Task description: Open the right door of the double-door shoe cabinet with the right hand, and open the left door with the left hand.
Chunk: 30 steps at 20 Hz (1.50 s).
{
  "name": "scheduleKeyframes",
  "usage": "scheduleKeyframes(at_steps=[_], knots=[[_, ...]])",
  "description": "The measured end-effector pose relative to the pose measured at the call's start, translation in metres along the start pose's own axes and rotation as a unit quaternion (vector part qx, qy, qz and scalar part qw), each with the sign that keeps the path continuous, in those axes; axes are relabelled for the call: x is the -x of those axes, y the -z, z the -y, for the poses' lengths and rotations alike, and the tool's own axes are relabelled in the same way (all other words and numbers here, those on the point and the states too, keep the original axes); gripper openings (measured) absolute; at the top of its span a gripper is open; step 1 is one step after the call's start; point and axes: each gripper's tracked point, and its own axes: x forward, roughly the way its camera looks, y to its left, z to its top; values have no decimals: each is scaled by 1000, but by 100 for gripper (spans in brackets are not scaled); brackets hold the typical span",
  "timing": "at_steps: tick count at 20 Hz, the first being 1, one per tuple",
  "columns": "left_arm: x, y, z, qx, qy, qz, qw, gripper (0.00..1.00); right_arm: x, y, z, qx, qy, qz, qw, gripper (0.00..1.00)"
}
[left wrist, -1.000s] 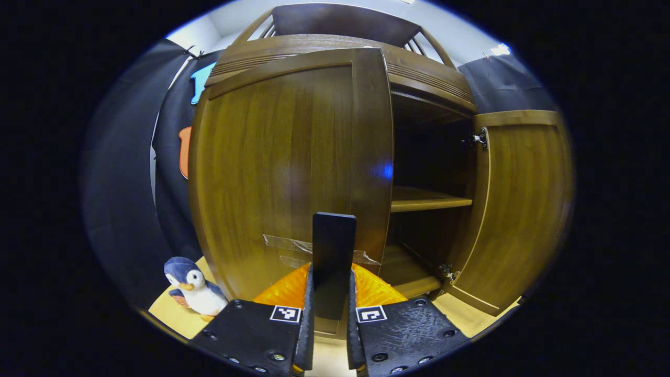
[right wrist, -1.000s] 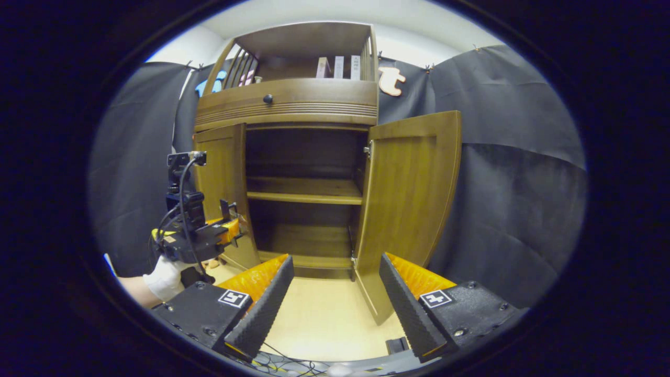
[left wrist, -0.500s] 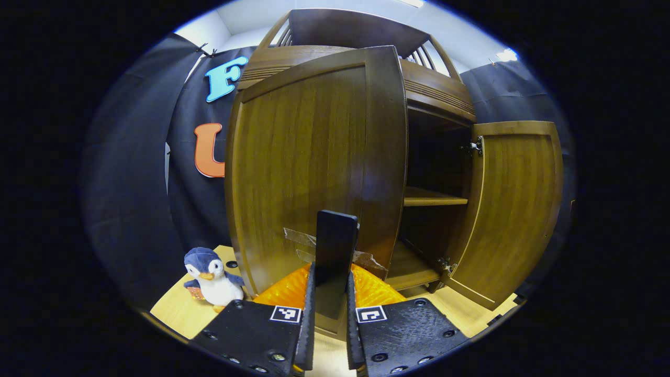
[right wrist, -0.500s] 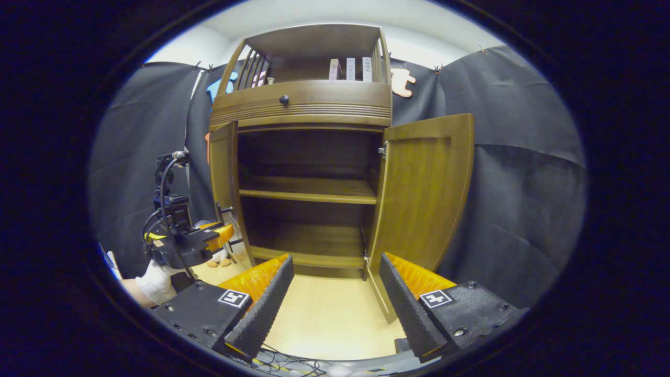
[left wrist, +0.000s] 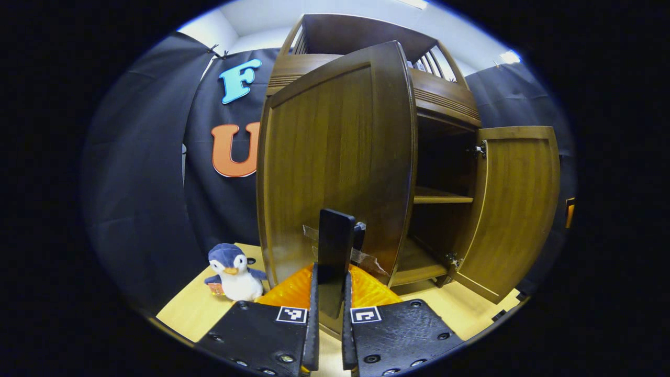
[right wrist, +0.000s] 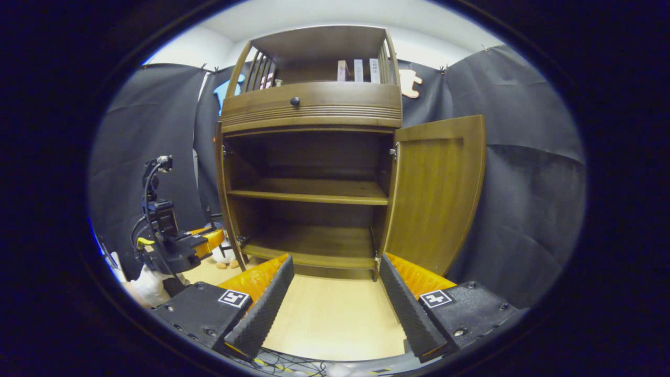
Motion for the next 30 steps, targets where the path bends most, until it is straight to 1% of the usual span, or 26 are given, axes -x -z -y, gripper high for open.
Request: scheduleKeyframes(at_steps=[2, 3, 4, 5, 7, 8, 9, 11, 13, 15, 17, 25, 30], knots=[[6, -1, -7, 10, -3, 2, 1000, 16, -1, 2, -4, 3, -4, -1, 1000, 100], [8, 1, -10, 5, -4, 2, 1000, 25, -2, 2, -6, 3, -7, 0, 1000, 100], [9, 2, -16, -2, -12, 4, 1000, 16, -3, 2, -8, 3, -9, -1, 1000, 100], [12, 1, -19, -8, -12, 6, 1000, 10, -5, 1, -9, 2, -12, -1, 1000, 100], [15, -1, -26, -17, -15, 9, 1000, 10, -7, 1, -14, 2, -17, -2, 1000, 100], [22, 1, -33, -18, -23, 5, 1000, 10, -9, 2, -17, 2, -20, -3, 1000, 100], [20, 0, -35, -19, -24, 9, 999, 4, -11, 2, -19, 3, -23, -3, 1000, 100], [24, 0, -45, -22, -32, 10, 999, 4, -13, 4, -25, 3, -30, -5, 1000, 100], [23, 1, -62, -24, -52, 9, 998, 2, -15, 5, -32, 3, -37, -8, 999, 100], [30, 0, -70, -14, -53, 10, 998, 0, -17, 4, -37, 3, -41, -8, 999, 100], [33, 1, -83, -22, -56, 12, 998, 0, -19, 4, -42, 4, -45, -9, 999, 100], [39, 1, -118, -21, -48, 19, 998, 0, -22, 2, -56, 10, -57, -10, 998, 100], [40, 1, -129, -11, -28, 21, 999, 0, -24, 2, -65, 14, -65, -12, 998, 100]])
